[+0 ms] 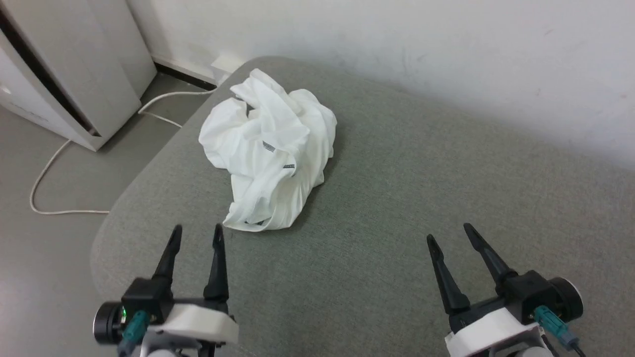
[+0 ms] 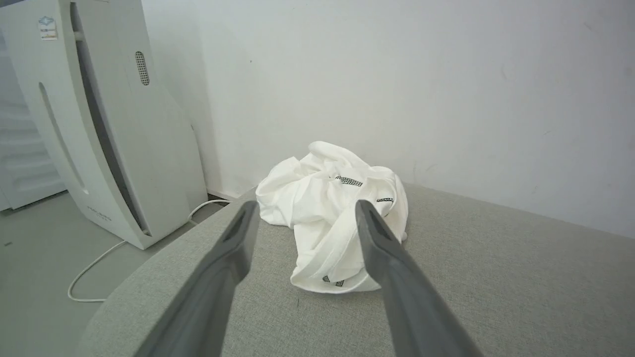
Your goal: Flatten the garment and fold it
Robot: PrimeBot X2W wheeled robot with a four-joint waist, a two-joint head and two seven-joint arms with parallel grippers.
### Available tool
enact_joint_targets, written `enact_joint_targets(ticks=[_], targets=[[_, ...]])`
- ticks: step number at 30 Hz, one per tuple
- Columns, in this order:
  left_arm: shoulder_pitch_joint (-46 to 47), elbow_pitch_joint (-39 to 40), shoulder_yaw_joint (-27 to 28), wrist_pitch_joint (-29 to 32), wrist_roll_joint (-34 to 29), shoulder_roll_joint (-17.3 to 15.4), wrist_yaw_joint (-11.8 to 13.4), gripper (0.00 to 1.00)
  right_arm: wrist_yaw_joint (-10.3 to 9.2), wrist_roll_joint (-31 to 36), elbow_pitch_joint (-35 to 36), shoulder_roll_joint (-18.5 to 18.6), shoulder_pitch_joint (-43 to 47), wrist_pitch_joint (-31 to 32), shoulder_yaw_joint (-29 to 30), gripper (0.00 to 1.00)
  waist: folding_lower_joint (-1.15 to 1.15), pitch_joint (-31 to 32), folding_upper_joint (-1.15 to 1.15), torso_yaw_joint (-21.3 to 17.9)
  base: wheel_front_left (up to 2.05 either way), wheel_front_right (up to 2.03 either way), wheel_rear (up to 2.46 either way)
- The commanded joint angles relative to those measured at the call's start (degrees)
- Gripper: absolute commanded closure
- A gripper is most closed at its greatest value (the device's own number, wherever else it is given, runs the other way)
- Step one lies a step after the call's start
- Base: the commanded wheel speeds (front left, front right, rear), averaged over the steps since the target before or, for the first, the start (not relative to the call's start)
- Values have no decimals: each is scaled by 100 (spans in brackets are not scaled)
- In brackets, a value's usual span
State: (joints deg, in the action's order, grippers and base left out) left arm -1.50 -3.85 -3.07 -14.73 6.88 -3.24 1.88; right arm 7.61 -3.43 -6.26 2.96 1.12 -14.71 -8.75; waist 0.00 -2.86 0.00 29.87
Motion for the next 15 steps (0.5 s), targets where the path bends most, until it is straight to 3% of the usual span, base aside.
enact_joint_targets(ticks=[1,6,15], targets=[[203,-80,35,-27,49,-13,-145,0,-12,53,23,-8,-104,-29,-11,0,0,-144,0,-128,0,0,0],[861,-873,4,321,290,-272,-577,0,-12,182,85,-8,-183,-29,-85,0,0,-361,0,-338,0,0,0],[2829,-1945,-290,2397,908,-1002,-909,0,-12,578,382,-8,-597,-29,-204,0,0,-1194,0,-849,0,0,0]])
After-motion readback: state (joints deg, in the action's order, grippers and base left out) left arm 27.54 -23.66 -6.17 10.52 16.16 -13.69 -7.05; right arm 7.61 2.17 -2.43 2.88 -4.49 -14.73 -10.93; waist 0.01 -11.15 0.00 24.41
